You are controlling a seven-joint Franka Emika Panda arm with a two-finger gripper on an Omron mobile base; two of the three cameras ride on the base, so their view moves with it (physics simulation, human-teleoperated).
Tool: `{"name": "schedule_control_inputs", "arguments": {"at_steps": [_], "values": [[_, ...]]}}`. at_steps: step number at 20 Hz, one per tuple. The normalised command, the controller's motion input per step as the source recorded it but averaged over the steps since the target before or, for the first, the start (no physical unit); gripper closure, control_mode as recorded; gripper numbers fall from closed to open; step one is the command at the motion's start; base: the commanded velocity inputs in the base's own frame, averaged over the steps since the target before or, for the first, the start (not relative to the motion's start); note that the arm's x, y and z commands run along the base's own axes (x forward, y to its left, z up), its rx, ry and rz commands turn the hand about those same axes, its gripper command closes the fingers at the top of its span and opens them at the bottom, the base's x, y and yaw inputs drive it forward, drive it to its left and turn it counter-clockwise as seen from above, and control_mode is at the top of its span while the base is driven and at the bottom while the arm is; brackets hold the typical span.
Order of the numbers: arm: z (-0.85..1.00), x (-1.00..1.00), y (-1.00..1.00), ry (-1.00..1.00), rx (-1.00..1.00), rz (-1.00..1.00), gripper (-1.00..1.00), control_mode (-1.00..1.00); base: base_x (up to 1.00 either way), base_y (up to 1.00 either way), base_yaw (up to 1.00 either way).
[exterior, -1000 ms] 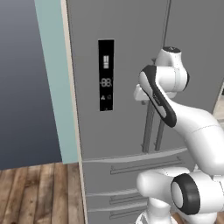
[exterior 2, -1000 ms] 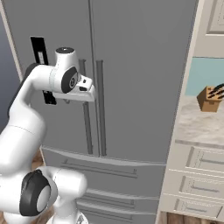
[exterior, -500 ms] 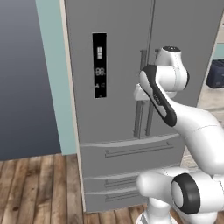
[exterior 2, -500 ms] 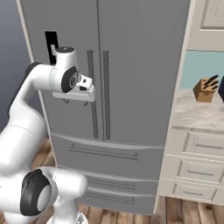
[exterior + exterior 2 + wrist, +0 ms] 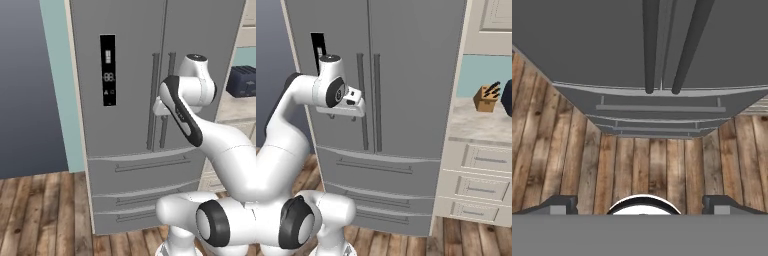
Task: Open the fridge, remove the banana, lemon wedge, and fish, and place them on any counter.
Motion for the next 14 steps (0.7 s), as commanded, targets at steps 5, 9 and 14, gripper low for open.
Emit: {"name": "schedule_control_inputs", "arguments": {"at_steps": [5,9,14], "values": [[0.00,0.00,0.00,0.00,0.00,0.00,-1.00,1.00,0.00,0.00,0.00],[0.00,0.00,0.00,0.00,0.00,0.00,-1.00,1.00,0.00,0.00,0.00],[0.00,0.00,0.00,0.00,0.00,0.00,-1.00,1.00,0.00,-0.04,0.00]]}}
